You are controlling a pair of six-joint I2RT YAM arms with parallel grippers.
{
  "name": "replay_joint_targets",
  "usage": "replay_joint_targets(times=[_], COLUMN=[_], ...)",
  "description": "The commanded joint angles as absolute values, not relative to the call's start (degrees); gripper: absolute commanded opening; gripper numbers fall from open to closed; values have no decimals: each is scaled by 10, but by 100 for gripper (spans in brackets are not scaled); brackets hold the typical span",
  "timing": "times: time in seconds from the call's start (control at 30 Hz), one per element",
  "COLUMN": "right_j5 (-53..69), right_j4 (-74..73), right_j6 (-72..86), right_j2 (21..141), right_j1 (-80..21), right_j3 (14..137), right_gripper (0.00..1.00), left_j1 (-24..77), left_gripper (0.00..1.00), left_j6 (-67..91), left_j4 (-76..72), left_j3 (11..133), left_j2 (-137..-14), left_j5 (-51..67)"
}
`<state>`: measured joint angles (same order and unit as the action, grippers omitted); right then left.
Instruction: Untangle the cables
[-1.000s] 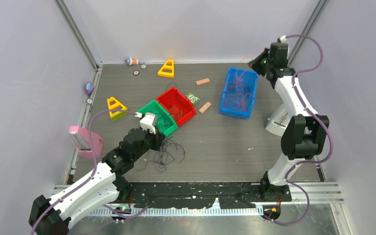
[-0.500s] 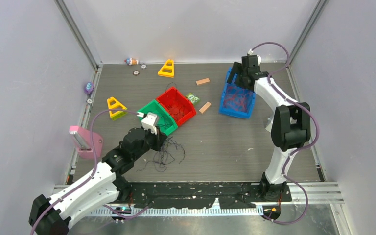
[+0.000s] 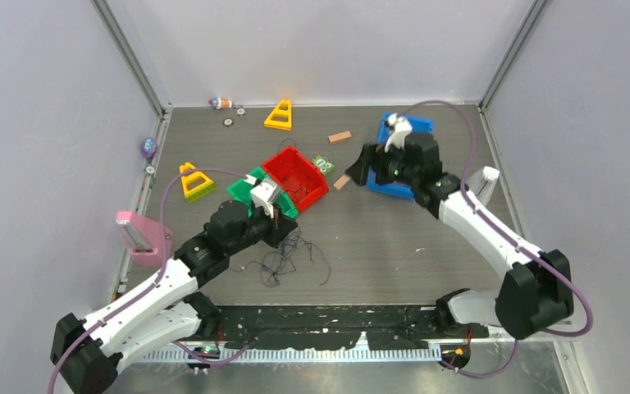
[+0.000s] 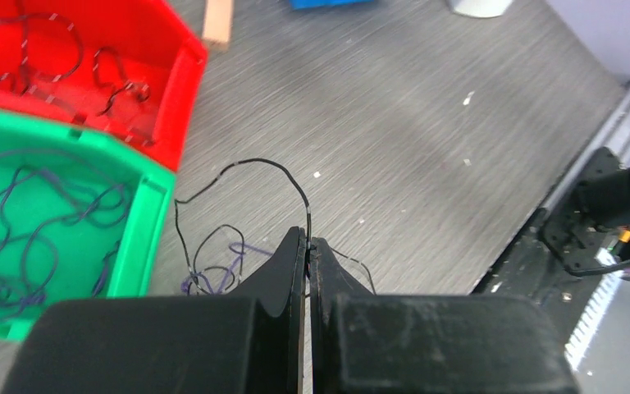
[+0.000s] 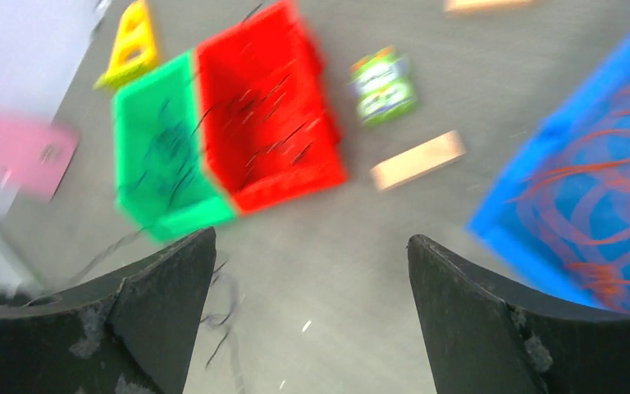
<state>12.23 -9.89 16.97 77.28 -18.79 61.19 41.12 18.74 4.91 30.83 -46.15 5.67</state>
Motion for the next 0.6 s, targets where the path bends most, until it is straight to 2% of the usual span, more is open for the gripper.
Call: replay_joint_targets(times=[0.0, 0.23, 0.57], right_j5=[288, 340, 353], right_j4=[54, 169, 264], right_j6=[152, 150, 158], right_j2=[704, 610, 571], right_j1=[-231, -277, -305], right_j3=[488, 345, 293], right_gripper=[92, 89, 89], left_j1=[421, 425, 425], left_gripper=[0, 0, 0], left_j6=[172, 183, 189], left_j4=[5, -28, -46], left_j3=[373, 444, 506], left_j2=[-489, -522, -582], left_j5=[137, 241, 372])
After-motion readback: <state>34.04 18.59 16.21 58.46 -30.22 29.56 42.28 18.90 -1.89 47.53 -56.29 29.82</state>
